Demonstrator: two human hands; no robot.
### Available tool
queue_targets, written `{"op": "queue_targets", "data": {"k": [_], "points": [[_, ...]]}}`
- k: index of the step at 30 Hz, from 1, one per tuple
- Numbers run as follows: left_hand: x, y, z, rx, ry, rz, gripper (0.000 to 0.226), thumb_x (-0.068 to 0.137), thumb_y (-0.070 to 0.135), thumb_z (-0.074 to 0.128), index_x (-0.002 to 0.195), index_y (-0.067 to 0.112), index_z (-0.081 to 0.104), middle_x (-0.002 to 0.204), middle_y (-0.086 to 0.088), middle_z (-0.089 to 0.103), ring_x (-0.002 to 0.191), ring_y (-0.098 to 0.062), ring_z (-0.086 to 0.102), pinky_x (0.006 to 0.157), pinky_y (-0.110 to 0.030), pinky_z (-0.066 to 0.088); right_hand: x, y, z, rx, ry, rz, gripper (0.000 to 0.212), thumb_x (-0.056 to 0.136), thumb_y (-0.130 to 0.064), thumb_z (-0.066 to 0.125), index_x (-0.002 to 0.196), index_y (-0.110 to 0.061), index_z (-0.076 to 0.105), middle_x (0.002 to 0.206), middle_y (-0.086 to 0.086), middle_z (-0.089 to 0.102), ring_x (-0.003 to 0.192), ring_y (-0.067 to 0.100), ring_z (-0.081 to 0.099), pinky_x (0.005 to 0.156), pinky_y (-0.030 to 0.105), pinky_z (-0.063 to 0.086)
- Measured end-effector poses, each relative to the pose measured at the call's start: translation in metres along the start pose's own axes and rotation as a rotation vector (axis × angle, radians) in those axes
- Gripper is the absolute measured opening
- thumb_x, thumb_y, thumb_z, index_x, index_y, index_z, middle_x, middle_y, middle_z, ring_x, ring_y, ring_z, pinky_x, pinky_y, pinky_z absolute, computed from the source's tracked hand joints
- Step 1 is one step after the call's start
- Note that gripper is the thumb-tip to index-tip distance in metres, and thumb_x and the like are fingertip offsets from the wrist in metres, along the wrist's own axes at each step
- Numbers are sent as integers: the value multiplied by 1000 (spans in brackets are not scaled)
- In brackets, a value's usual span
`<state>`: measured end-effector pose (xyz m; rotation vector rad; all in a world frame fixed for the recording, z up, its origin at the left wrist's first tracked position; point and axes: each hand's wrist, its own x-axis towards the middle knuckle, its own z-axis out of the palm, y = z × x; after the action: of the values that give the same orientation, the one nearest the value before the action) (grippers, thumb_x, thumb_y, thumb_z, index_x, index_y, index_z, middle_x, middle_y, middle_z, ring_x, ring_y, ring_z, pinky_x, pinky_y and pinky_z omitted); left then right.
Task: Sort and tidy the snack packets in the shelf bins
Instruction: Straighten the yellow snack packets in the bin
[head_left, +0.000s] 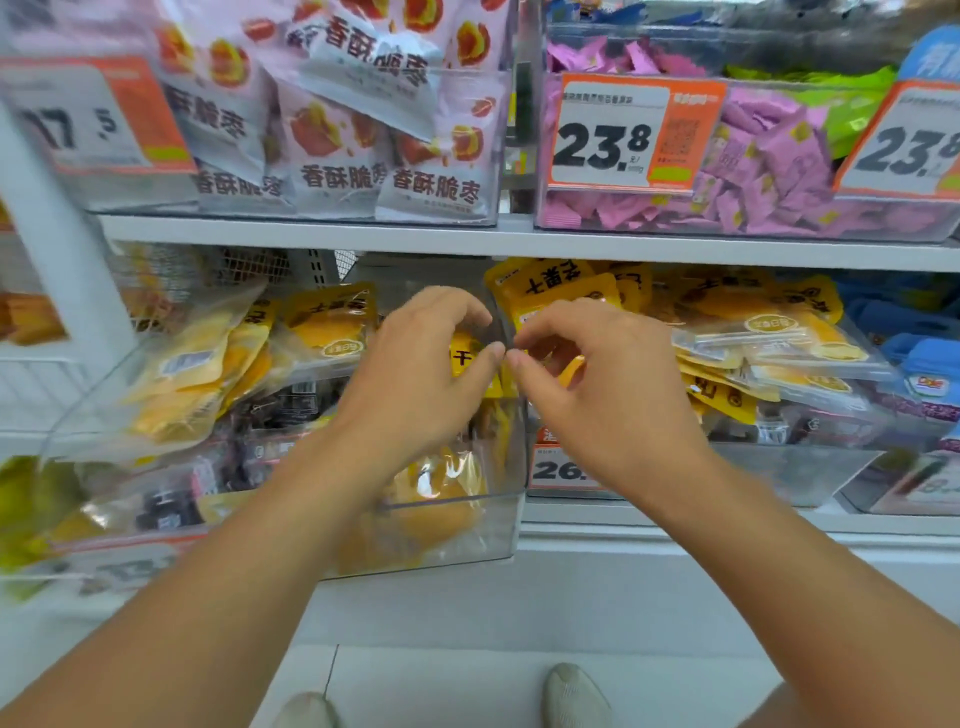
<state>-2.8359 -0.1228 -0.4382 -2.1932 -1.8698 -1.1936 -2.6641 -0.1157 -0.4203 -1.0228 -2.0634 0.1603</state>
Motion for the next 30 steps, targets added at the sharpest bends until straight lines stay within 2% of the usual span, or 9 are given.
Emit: {"op": "queue_targets", "data": {"k": [4,10,14,17,20,22,26,28,30], "points": [[-31,-46,-52,150,-132,-61,18,85,28,75,103,25,70,91,11,65,83,-11,61,77,-37,54,9,-24,31,35,-389,-81,30,84,-22,74,113,-28,70,104,-9,71,92,8,64,83,35,55],[-64,-75,-80,257,-350,-229,34,87,40,72,113,18,67,92,3,62,86,-19,59,75,-39,51,35,-39,90,-340,-731,-174,85,76,-9,69,149,-36,35,146,-7,43,126,25,48,94,43,51],[-65,-79,-68,372,-494,-224,43,98,55,46,127,23,53,100,1,63,95,-23,57,74,-36,44,50,-45,107,-328,-932,-181,91,77,-9,65,154,-38,25,153,-9,32,134,20,44,99,39,49],[-61,-80,-66,364,-537,-243,49,90,70,46,100,22,51,96,3,52,99,-22,53,77,-37,43,53,-46,114,-384,-1054,-222,87,78,-21,74,153,-34,32,147,-8,38,134,19,43,101,41,48],[-56,-74,-73,341,-617,-254,55,76,81,50,77,26,45,89,5,43,90,-18,49,75,-35,42,51,-47,115,-332,-1059,-138,71,80,-19,71,144,-32,44,98,-16,48,98,17,57,78,38,55],[-54,-72,-79,341,-662,-237,63,64,86,56,84,26,59,95,4,48,91,-16,50,77,-34,45,49,-50,114,-353,-1040,-141,55,81,-20,71,133,-28,55,85,-15,48,85,17,56,74,38,56],[-57,-76,-87,288,-623,-134,50,59,74,77,86,32,70,98,13,53,98,-11,49,84,-34,47,43,-57,105,-364,-946,-222,39,76,-27,78,114,-30,67,79,-11,58,78,13,59,67,33,54],[-60,-78,-88,261,-615,-77,41,64,68,78,85,33,70,101,17,59,102,-8,49,89,-33,46,45,-51,93,-170,-891,-182,37,77,-32,81,113,-32,69,82,-12,64,74,4,58,66,24,49],[-62,-80,-90,203,-630,-85,35,72,61,78,90,31,73,95,15,69,94,-6,59,85,-35,51,51,-40,84,14,-733,-173,34,81,-34,79,115,-30,72,101,-15,69,88,2,62,79,23,50]]}}
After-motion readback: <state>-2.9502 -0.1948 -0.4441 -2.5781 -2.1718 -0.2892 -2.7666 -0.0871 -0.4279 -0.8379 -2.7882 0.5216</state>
